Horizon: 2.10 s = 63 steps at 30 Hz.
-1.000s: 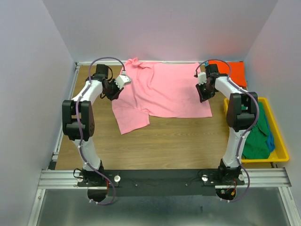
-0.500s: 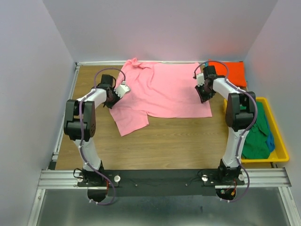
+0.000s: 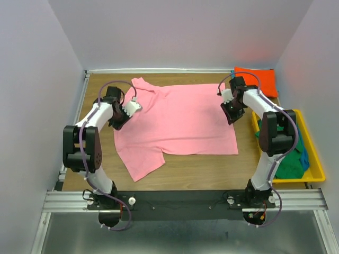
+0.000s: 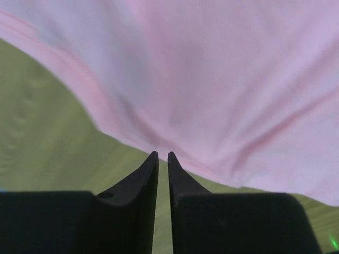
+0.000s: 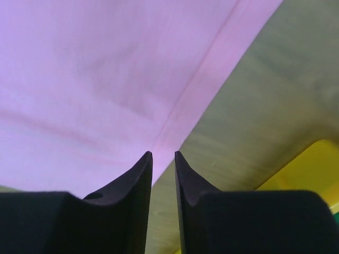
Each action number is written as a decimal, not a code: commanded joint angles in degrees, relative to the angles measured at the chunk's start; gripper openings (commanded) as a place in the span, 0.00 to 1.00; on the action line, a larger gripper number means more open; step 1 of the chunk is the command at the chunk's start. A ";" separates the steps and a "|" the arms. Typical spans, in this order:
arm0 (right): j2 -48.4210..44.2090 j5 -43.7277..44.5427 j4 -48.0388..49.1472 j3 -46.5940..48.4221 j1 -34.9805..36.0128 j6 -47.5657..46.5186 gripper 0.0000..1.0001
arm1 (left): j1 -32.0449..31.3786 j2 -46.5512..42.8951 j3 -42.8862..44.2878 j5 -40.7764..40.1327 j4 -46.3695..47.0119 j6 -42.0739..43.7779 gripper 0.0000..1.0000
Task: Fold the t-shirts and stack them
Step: Flatten the tshirt out
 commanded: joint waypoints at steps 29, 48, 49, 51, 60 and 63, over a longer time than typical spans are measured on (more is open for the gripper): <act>-0.24 -5.64 0.23 -1.24 0.05 -2.59 0.31 | 5.20 -5.10 -3.65 11.99 -4.34 -0.18 0.17; 12.76 -10.84 -3.11 20.21 0.05 5.32 0.31 | 1.16 38.40 66.88 23.95 2.13 -24.25 0.46; 13.02 -11.10 -3.11 20.21 -0.04 5.41 0.31 | 0.64 38.31 64.95 23.78 4.07 -24.87 0.47; 13.64 -11.28 -3.11 19.95 0.05 5.50 0.31 | 0.11 38.74 61.60 23.17 7.84 -26.27 0.52; 15.13 -11.63 -3.02 19.42 0.05 5.94 0.31 | -1.48 46.65 63.08 19.47 10.24 -27.95 0.52; 15.22 -11.54 -3.02 19.16 0.05 5.76 0.31 | -1.74 47.62 62.91 17.45 10.33 -27.78 0.52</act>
